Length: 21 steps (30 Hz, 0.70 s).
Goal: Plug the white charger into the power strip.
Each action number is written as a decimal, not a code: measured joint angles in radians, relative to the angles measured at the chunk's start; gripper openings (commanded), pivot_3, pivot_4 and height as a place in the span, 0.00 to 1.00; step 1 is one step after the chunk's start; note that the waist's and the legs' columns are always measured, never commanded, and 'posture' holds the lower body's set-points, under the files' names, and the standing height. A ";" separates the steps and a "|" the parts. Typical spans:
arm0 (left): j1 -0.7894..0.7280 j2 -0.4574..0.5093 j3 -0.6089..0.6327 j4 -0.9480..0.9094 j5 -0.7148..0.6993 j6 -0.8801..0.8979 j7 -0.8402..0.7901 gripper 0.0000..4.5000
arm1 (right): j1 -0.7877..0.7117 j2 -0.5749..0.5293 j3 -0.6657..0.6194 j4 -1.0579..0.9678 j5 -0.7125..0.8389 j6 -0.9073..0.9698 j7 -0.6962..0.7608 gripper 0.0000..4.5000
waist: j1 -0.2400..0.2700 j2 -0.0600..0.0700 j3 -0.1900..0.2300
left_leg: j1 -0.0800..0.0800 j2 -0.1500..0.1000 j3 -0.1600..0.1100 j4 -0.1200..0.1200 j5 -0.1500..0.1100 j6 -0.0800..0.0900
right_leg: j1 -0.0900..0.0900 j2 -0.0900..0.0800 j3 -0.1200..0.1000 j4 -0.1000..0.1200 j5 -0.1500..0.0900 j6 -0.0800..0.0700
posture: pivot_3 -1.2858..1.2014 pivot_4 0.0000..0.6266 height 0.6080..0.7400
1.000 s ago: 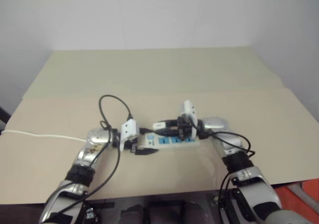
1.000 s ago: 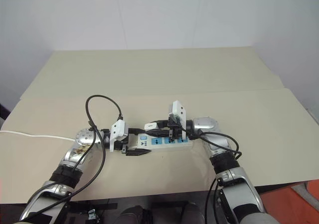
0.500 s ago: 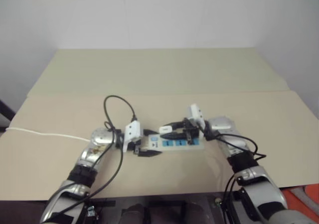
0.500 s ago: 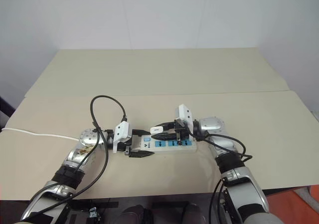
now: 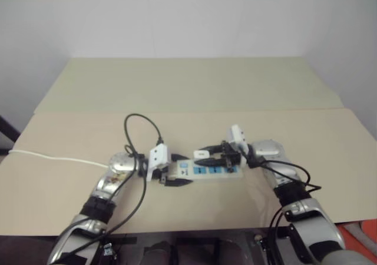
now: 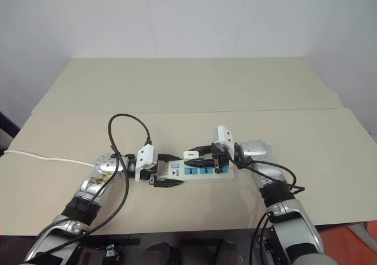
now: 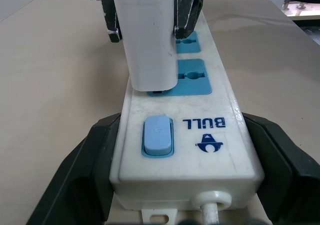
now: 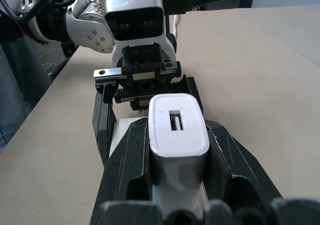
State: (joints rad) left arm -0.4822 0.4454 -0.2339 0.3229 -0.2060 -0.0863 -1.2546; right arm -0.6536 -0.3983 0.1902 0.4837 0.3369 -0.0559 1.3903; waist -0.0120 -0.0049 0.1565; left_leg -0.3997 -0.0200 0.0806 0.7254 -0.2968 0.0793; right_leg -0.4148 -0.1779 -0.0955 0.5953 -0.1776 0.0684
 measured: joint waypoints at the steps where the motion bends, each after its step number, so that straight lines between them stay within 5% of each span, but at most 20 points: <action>1: 0.001 0.000 0.000 0.000 0.000 0.000 0.000 0.73 | -0.001 0.000 0.003 -0.001 0.000 0.000 -0.002 0.25 | 0.000 0.000 0.000 | 0.000 0.000 0.000 0.000 0.000 0.000 | 0.000 0.000 0.000 0.000 0.000 0.000 | 0.52 0.24 1.00; 12: 0.006 0.034 0.009 0.019 -0.018 -0.001 -0.008 0.73 | 0.001 0.035 0.045 -0.059 -0.051 0.041 -0.087 0.25 | -0.025 0.000 -0.001 | 0.010 0.002 0.000 -0.003 0.001 -0.001 | 0.007 0.000 0.001 0.000 -0.001 -0.002 | 0.52 0.24 1.00; 21: 0.008 0.025 -0.012 0.005 -0.018 -0.002 0.006 0.73 | 0.007 0.003 0.045 0.012 -0.038 -0.066 -0.023 0.25 | -0.010 0.000 -0.001 | 0.014 0.001 0.000 -0.008 0.000 -0.002 | 0.010 -0.001 0.001 -0.002 -0.001 -0.002 | 0.52 0.24 1.00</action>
State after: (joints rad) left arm -0.4738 0.4702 -0.2458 0.3280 -0.2235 -0.0883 -1.2481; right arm -0.6465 -0.3953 0.2355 0.4958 0.2993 -0.1220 1.3673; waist -0.0219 -0.0051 0.1551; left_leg -0.3860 -0.0190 0.0810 0.7169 -0.2964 0.0777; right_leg -0.4049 -0.1785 -0.0949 0.5937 -0.1784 0.0668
